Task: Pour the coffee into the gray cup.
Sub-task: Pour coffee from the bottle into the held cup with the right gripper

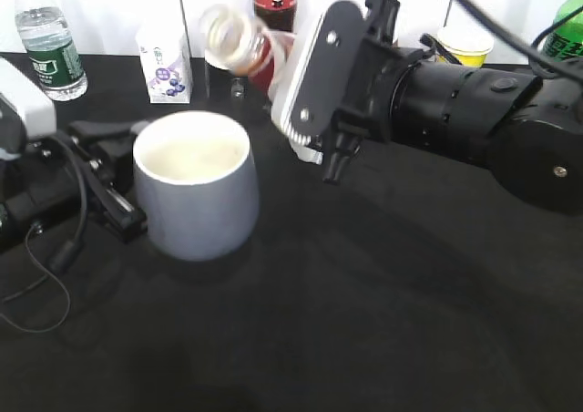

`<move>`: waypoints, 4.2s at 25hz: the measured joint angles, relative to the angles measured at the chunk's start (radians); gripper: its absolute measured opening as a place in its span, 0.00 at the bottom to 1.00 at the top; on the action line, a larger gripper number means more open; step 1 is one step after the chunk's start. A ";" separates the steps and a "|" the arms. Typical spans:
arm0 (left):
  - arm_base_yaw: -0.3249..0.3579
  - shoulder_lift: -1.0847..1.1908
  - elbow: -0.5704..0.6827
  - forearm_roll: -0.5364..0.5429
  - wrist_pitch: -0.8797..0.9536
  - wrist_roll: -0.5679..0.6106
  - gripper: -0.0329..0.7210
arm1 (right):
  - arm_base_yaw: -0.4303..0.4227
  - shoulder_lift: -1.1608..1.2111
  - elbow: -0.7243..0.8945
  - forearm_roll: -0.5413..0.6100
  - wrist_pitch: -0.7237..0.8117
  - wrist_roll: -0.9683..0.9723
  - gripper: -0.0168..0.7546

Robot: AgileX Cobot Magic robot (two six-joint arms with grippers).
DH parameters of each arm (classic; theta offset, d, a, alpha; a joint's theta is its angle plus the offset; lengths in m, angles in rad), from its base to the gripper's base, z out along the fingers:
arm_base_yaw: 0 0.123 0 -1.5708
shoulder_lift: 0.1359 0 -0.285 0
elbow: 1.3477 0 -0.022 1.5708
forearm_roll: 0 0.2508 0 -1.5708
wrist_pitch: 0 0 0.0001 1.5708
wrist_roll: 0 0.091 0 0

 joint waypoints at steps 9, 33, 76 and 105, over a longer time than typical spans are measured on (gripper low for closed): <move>0.000 0.000 0.000 0.042 0.008 0.000 0.10 | 0.000 0.000 0.000 0.000 -0.028 -0.184 0.71; 0.000 0.000 0.000 0.093 -0.017 0.000 0.10 | 0.000 0.000 0.000 0.038 -0.113 -0.524 0.71; 0.000 0.000 0.000 0.095 -0.020 0.000 0.10 | 0.000 0.000 0.000 0.040 -0.119 -0.607 0.71; 0.000 0.000 0.000 0.097 -0.019 0.000 0.10 | 0.000 0.000 0.000 0.041 -0.125 -0.656 0.71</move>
